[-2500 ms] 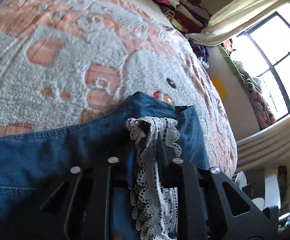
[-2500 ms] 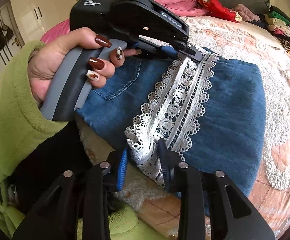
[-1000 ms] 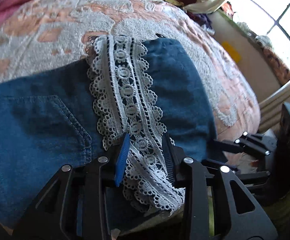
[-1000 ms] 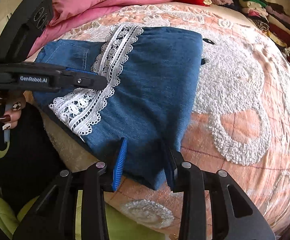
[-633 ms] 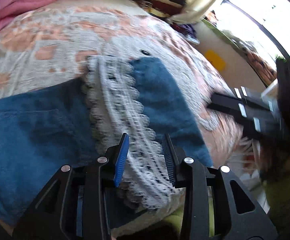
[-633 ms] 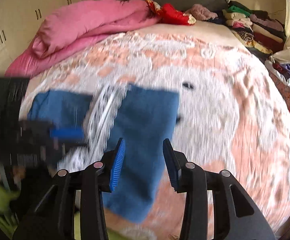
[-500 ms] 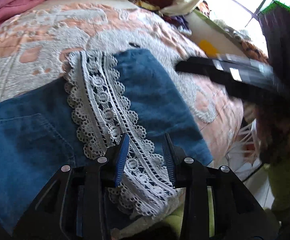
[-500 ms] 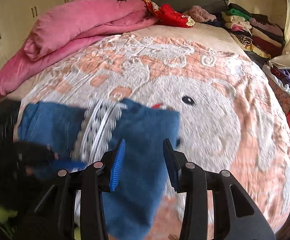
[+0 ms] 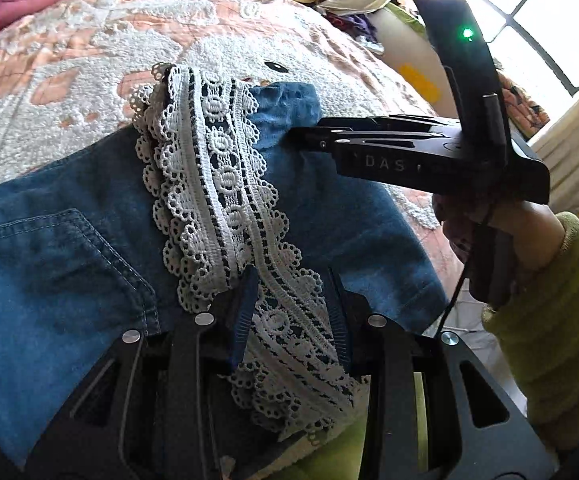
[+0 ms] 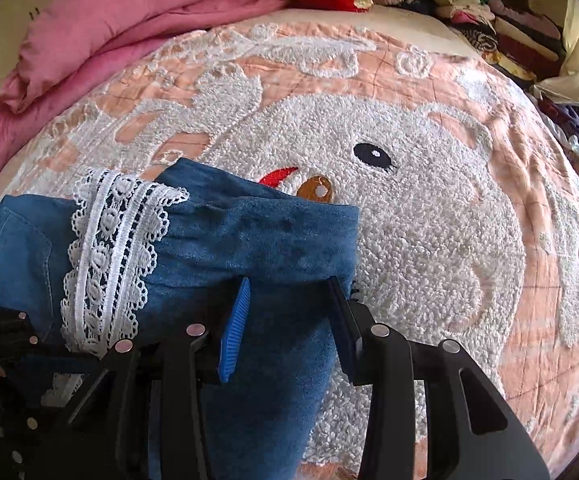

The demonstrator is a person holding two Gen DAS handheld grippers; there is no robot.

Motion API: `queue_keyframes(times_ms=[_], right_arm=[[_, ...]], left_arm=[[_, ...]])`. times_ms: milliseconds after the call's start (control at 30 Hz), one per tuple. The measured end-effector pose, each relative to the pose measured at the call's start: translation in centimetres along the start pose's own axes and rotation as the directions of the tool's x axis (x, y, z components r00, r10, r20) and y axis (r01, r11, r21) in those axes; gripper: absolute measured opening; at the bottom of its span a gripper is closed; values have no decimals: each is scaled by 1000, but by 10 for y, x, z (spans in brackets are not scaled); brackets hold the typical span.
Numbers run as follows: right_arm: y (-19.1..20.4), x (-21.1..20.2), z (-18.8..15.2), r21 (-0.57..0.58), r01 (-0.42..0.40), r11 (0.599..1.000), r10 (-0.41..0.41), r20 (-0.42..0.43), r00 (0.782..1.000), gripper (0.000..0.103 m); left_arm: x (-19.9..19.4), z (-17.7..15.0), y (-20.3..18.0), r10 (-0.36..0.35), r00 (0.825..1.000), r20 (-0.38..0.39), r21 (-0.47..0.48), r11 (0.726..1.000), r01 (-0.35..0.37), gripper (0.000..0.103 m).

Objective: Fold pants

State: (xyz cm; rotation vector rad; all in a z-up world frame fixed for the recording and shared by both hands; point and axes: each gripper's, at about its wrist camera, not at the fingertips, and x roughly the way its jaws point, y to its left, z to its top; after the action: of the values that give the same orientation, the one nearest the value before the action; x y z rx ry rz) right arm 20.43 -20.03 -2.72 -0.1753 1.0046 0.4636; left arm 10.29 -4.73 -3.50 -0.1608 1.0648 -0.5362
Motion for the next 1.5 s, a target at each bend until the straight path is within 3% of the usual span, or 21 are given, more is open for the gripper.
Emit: queue_keyframes(times_ms=[400, 533, 600, 733, 967, 1233, 1500], right_arm=[[-8, -1, -4, -74, -86, 994, 90, 53, 995, 41], [-12, -18, 2, -50, -170, 984, 174, 92, 980, 61], [-10, -31, 6, -69, -178, 982, 185, 128, 974, 68], [-7, -61, 17, -86, -224, 971, 237, 193, 952, 81], [14, -101, 37, -145, -232, 962, 265, 276, 924, 94], [62, -114, 56, -248, -254, 935, 322, 287, 902, 94], [124, -97, 74, -368, -317, 874, 406, 196, 892, 94]], left_arm=[[-3, 6, -13, 101, 991, 83, -78, 992, -94, 37], [-21, 5, -15, 156, 981, 111, -124, 982, -142, 52], [-33, 3, -15, 226, 966, 126, -146, 967, -207, 64], [-58, 6, -7, 266, 949, 169, -192, 953, -233, 74], [-106, 0, 11, 383, 895, 230, -260, 910, -323, 91], [-141, -10, 30, 480, 836, 266, -298, 866, -402, 93], [-166, -23, 50, 577, 772, 267, -332, 807, -488, 93]])
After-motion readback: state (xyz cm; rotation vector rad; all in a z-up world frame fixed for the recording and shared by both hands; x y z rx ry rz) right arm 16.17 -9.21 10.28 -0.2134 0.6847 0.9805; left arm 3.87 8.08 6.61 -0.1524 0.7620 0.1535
